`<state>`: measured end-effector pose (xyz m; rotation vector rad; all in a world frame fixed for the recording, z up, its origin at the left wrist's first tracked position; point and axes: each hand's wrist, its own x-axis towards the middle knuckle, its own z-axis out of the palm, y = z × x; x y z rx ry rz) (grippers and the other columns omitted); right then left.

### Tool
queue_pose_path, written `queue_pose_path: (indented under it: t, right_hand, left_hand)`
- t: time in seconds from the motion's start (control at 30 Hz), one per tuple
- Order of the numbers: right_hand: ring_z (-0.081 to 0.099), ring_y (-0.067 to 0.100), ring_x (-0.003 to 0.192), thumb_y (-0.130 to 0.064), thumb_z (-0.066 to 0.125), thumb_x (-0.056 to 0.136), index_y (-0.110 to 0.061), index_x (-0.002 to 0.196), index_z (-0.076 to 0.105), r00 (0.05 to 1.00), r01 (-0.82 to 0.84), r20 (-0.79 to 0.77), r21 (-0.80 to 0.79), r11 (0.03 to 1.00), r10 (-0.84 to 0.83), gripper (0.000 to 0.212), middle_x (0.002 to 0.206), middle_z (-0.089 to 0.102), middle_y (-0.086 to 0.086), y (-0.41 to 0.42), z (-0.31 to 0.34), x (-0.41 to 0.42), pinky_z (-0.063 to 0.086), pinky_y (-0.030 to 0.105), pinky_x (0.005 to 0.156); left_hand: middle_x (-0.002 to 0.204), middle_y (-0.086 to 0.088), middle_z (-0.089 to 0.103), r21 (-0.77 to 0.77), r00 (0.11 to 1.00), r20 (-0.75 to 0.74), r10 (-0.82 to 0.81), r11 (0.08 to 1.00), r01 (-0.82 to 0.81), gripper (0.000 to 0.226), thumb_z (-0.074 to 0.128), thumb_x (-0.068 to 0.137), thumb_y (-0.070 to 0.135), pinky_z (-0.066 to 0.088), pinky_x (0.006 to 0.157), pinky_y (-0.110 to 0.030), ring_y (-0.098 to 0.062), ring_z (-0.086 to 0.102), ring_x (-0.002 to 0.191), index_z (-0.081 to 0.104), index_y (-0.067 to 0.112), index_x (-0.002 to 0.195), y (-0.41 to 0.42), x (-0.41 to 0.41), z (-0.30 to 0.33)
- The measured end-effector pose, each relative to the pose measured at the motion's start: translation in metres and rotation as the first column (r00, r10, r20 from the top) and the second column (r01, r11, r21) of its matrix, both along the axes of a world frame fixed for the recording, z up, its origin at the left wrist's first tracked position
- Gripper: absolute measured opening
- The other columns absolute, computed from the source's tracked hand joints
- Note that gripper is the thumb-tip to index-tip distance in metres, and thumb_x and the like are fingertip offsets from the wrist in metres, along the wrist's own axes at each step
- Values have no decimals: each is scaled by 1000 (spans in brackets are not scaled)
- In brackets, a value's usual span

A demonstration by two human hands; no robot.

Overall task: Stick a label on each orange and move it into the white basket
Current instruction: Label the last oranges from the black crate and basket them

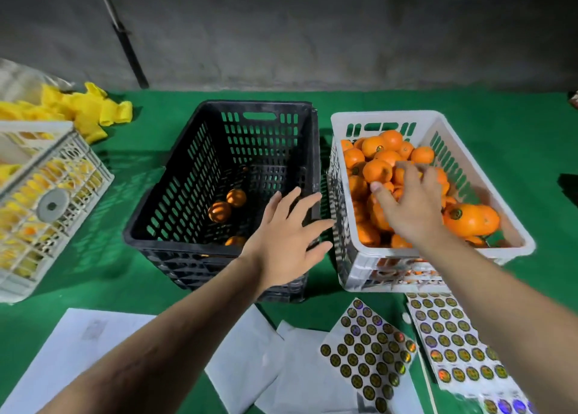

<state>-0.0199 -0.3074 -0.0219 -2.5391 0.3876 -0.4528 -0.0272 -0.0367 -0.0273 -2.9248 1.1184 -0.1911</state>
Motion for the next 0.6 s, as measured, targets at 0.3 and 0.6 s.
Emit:
queue_pose_path:
  t: [0.3, 0.6]
  right_hand:
    - [41, 36, 125, -57, 37, 94, -21, 149, 43, 936, -348, -192, -393, 851, 294, 66, 150, 35, 12, 58, -40, -8, 43, 51, 101]
    - [43, 36, 125, -47, 43, 92, -24, 159, 32, 925, -363, -256, -367, 857, 282, 72, 153, 35, 13, 61, -33, -7, 44, 49, 102]
  left_hand:
    - [161, -7, 34, -345, 873, -488, 14, 915, -208, 63, 40, 107, 43, 41, 115, -48, -29, 49, 138, 9, 39, 162, 28, 57, 3]
    - [172, -5, -10, 398, 838, -353, 417, 877, -268, 71, 51, 104, 37, -3, 119, -72, -41, -15, 157, 11, 48, 162, 42, 167, -48]
